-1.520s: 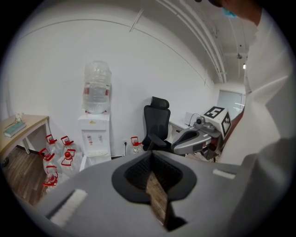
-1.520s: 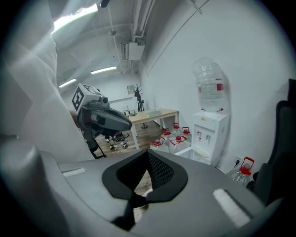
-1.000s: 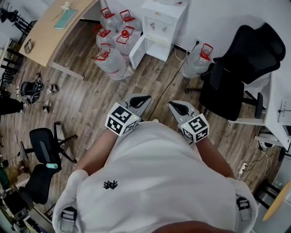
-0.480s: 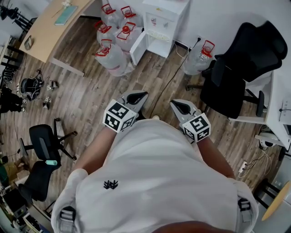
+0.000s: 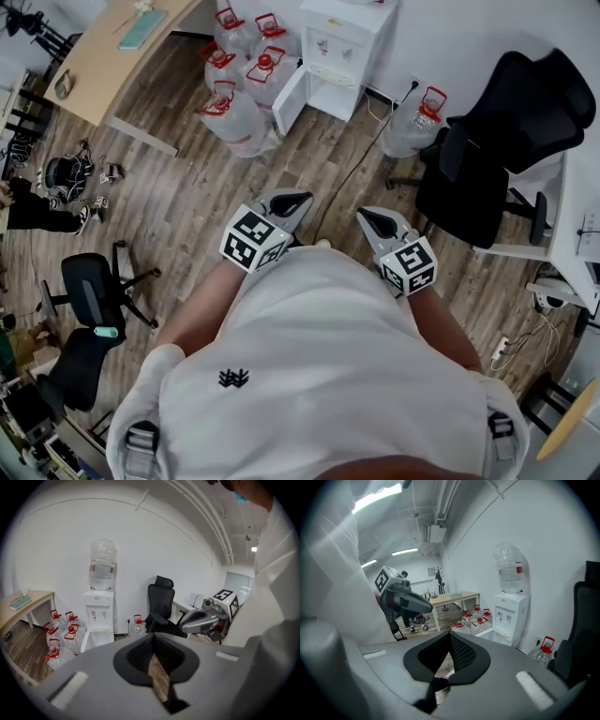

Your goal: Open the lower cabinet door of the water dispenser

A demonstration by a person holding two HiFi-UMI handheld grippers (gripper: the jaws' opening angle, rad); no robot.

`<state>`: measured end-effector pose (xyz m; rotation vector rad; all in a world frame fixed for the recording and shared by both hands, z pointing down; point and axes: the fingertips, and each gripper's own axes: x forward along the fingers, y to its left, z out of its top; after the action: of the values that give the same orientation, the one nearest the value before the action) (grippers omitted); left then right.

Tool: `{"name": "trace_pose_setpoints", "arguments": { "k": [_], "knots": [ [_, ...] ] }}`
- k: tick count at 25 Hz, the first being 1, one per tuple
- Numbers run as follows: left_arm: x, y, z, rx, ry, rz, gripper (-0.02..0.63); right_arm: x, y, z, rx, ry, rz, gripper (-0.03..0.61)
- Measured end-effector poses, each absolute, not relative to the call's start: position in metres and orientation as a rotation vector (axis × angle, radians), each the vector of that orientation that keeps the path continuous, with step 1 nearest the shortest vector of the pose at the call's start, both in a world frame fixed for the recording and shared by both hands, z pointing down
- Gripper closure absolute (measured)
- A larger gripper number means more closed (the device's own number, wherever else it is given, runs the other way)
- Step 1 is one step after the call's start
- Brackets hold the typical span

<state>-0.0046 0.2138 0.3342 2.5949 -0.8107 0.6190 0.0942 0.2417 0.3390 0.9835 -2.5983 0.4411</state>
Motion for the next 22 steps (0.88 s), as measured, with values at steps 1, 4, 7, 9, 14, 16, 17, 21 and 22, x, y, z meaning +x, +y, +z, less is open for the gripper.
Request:
{"name": "trace_pose_setpoints", "arguments": {
  "k": [1,4,7,9,14,16,17,21,22],
  "knots": [
    [-0.005,0.214,0.335,2.591,-0.81,0.619,0.558,0.094,0.242,0.339,0.983,-2.597,0.444,0.578],
    [-0.007,0.215,0.338,2.582,-0.806,0.615,0.558,0.091,0.243,0.343,0.978,-2.592,0.458,0.578],
    [-0.008,0.214,0.341,2.578,-0.806,0.619,0.558,0.089,0.242,0.346,0.968,-2.594,0.469,0.577],
    [-0.01,0.212,0.341,2.573,-0.811,0.62,0.558,0.086,0.239,0.346,0.96,-2.598,0.47,0.578],
    [-0.018,0.202,0.341,2.559,-0.835,0.621,0.558,0.078,0.224,0.346,0.944,-2.609,0.486,0.577],
    [-0.025,0.198,0.34,2.552,-0.851,0.619,0.558,0.071,0.22,0.347,0.924,-2.613,0.492,0.578],
    [-0.029,0.195,0.341,2.547,-0.859,0.615,0.558,0.068,0.218,0.348,0.912,-2.612,0.491,0.577],
    [-0.042,0.183,0.351,2.521,-0.847,0.609,0.558,0.055,0.2,0.35,0.906,-2.598,0.483,0.577],
    [-0.044,0.178,0.352,2.521,-0.835,0.615,0.558,0.053,0.194,0.349,0.916,-2.594,0.486,0.578]
  ]
}}
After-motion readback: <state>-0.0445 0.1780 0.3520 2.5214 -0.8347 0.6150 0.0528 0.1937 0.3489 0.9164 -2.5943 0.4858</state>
